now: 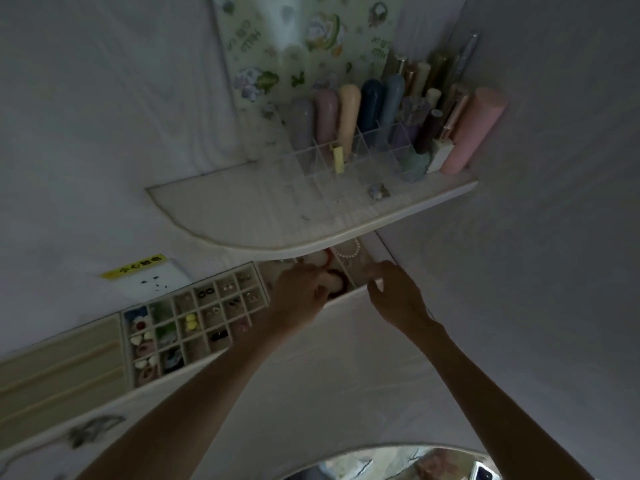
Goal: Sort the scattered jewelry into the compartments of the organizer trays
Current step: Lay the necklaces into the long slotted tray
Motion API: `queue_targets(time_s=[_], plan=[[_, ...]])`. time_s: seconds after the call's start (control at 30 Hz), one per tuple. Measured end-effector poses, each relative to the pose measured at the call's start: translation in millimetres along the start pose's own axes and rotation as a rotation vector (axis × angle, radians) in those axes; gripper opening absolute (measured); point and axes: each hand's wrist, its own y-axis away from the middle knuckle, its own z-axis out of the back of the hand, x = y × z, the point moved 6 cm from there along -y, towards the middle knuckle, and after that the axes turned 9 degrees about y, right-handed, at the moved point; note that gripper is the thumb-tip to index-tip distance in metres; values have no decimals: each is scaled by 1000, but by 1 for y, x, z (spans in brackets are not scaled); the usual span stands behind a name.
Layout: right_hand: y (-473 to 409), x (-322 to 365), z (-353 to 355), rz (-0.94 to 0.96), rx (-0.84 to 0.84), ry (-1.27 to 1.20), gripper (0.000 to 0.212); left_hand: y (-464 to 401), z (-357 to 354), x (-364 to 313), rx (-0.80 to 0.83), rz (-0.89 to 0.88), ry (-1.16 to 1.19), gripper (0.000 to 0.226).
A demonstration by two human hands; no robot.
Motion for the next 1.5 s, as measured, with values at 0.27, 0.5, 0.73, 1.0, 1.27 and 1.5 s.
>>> queue_targets(time_s=[0.27,0.5,0.73,1.0,1.27,1.5], plan=[[-5,108,-38,183,233,42,26,92,64,73,-114,278,60,29],[23,230,-91,448,391,106,30,175,112,143,-230,485,113,26],[72,320,-159,608,573,120,31,289,141,220,-282,720,215,32],[125,353,-200,856,433,188,23,380,128,266,-363,827,390,25],[141,365,-226,805,450,276,22,392,104,279,-357,783,380,25],[143,366,-235,754,411,273,23,392,100,284,-329,726,362,29]])
